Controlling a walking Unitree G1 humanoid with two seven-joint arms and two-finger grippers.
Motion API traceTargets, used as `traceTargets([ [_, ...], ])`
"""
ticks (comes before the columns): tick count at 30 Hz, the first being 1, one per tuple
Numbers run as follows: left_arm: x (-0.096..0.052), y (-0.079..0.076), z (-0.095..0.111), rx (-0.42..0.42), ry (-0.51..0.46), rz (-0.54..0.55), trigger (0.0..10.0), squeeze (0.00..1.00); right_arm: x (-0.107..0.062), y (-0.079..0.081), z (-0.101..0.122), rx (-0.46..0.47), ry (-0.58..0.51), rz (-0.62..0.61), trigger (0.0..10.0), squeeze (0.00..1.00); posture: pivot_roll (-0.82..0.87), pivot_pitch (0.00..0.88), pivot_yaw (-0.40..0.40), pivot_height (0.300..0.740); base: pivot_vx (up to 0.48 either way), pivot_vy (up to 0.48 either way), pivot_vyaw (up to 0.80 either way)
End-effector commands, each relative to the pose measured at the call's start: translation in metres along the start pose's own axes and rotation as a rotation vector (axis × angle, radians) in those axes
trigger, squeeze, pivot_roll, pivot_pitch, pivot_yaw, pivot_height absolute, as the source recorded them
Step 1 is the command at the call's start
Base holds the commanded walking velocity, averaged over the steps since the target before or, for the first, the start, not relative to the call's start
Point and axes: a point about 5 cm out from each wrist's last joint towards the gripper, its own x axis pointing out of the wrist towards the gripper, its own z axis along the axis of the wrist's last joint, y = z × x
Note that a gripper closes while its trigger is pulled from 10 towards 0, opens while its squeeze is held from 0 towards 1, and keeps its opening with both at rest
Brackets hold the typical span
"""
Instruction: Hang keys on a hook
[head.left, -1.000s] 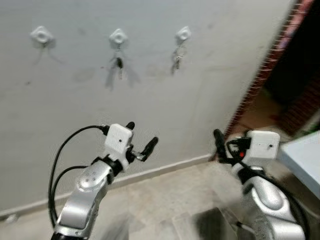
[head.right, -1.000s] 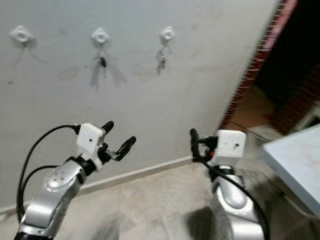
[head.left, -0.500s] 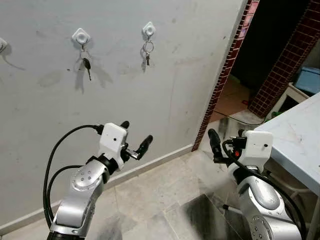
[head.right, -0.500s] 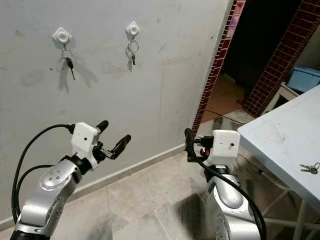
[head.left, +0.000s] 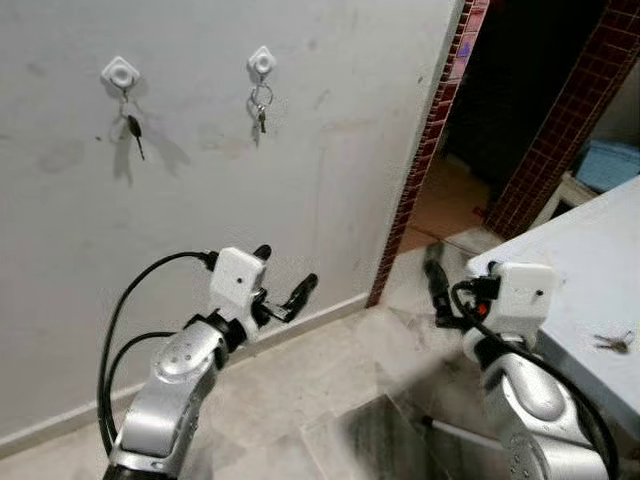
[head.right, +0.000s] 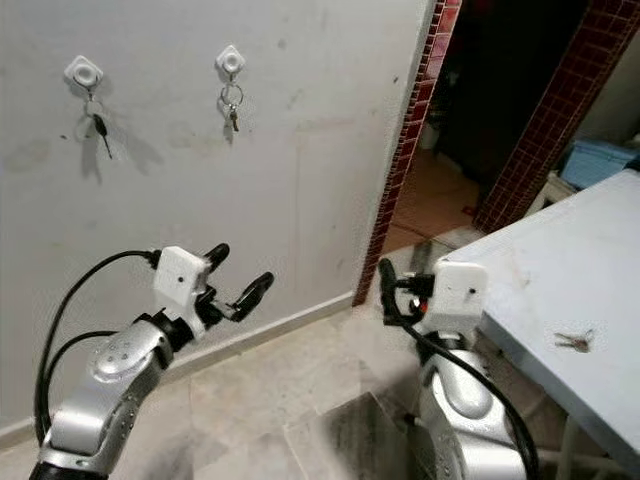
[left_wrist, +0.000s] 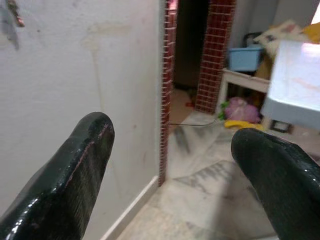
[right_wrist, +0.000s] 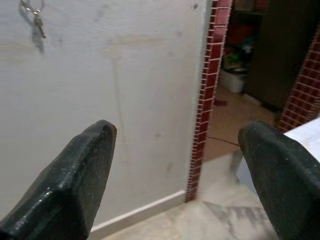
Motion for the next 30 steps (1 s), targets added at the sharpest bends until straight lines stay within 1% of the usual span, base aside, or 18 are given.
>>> traceTargets([
  [1,0.0033,-0.0040,0.0036,0.000,-0.013,-0.021,10.0,0.00,-0.0005,-0.0063,0.0037,-0.015,-0.012,-0.023,10.0,0.00,0.03,0.000,-0.053,0.740,0.000,-0.450,0.00],
  [12,0.0030,-0.0036,0.0034,0.003,-0.012,-0.019,10.0,0.00,-0.0011,-0.0069,0.0028,-0.016,-0.009,-0.026,10.0,0.00,0.03,0.000,-0.052,0.740,0.000,-0.443,0.00],
  [20,0.0022,-0.0031,0.0027,0.007,-0.008,-0.016,10.0,0.00,-0.0003,-0.0069,0.0028,-0.017,-0.009,-0.024,10.0,0.00,0.04,0.000,-0.054,0.740,0.000,-0.258,0.00],
  [30,0.0023,-0.0017,0.0015,-0.002,-0.004,0.003,10.0,0.00,0.0029,-0.0080,0.0042,-0.022,-0.014,-0.028,10.0,0.00,0.04,0.000,-0.054,0.740,0.000,-0.024,0.00],
])
